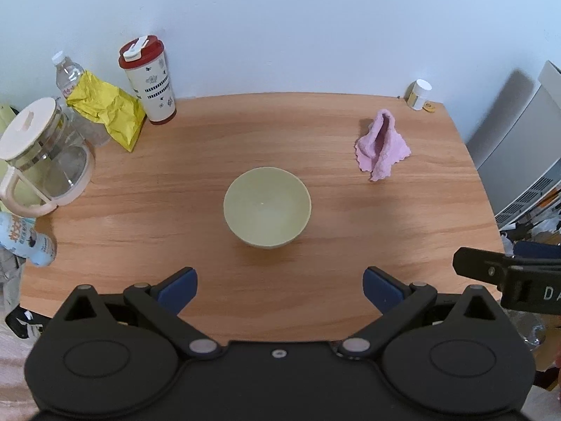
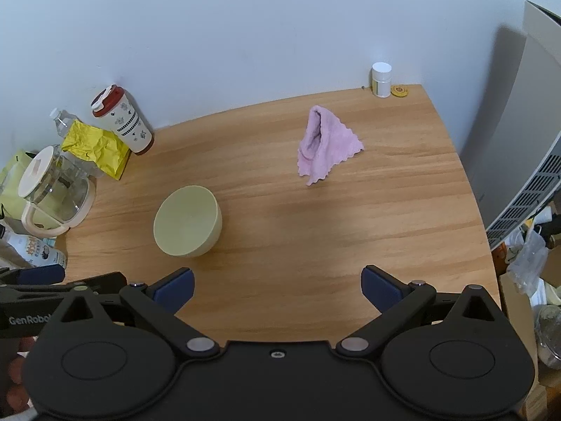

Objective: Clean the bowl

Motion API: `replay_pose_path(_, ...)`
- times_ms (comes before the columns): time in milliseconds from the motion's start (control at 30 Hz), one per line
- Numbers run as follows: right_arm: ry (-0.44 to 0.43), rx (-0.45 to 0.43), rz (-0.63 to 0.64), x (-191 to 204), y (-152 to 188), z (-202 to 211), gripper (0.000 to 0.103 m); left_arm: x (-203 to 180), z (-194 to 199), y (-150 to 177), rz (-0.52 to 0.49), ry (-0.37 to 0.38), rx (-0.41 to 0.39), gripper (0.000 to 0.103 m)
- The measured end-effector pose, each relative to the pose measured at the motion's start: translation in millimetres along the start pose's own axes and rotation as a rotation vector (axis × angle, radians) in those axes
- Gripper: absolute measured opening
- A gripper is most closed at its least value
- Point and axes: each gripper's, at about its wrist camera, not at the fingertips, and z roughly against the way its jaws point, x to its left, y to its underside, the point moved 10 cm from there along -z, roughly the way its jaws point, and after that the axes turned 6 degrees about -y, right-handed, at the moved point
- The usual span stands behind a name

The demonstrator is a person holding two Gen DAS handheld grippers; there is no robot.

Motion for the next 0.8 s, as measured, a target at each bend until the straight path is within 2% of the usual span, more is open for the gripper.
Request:
replay_pose_path(333,0.001,0.002,-0.018,7,-3,-2,0.103,3,1,3,0.009,-0.007,-0.021,0.103)
replay_pose_path(800,0.017,0.015,-0.049,9,-8,-7,0.103,15,-8,-2,0.04,-0.011,0.014,0.103)
